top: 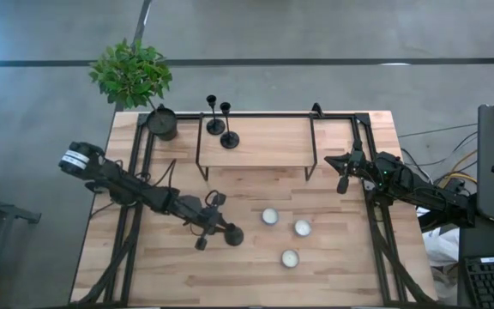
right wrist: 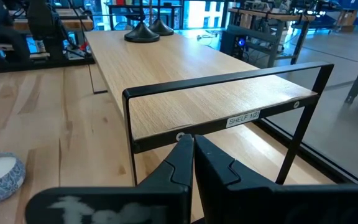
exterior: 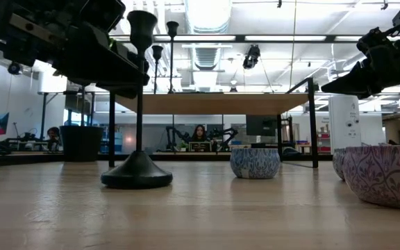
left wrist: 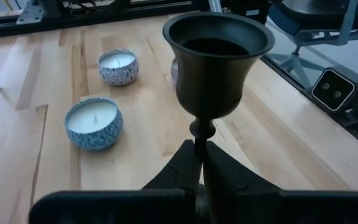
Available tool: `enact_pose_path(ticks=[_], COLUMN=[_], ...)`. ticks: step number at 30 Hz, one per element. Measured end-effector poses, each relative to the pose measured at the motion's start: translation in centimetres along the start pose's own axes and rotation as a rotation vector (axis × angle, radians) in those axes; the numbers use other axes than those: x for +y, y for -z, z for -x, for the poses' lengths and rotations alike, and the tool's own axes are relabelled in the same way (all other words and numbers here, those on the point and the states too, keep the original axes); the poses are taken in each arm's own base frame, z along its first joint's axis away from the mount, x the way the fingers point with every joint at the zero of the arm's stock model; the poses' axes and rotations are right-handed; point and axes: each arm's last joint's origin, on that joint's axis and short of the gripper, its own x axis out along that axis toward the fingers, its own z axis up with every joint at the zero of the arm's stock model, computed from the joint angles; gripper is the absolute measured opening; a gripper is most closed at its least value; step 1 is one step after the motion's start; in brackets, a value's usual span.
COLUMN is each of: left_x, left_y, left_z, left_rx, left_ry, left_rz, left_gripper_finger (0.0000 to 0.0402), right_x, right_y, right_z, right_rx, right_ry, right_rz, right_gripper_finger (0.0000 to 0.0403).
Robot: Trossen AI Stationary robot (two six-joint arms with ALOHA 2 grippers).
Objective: Pick & Place candle stick holders
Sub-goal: Put the black candle holder on the shelf
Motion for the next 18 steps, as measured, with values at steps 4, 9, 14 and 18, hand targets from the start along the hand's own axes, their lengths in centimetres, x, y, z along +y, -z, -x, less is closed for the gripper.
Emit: enact_pose_path(ticks=[4, 9, 14, 18], left_x=[0.1, 0.2, 0.3, 0.5], left_y=[-0.2, -0.2, -0.7, -1.1], left_z=[0.0, 0.0, -0.1, -0.2], left_rx=[-0.005, -0.010, -0.023, -0.036], left_ry=[-0.002, -0.007, -0.010, -0.019], left_rz=[-0.002, 0.004, 0.004, 0.007], left_gripper_finger=[0.0016, 0.0016, 0.0016, 0.0016], right_x=[0.0, 0.0, 0.0, 0.0], right_y=[0.0, 0.0, 0.0, 0.0], right_z=[0.0, 0.0, 0.0, 0.0], right_rx=[0.000, 0.000, 0.000, 0.000], right_ry=[0.000, 0.000, 0.000, 0.000], right_rz=[0.000, 0.000, 0.000, 0.000], right_gripper_finger=[0.0008, 0.0008, 0.0008, 0.0008])
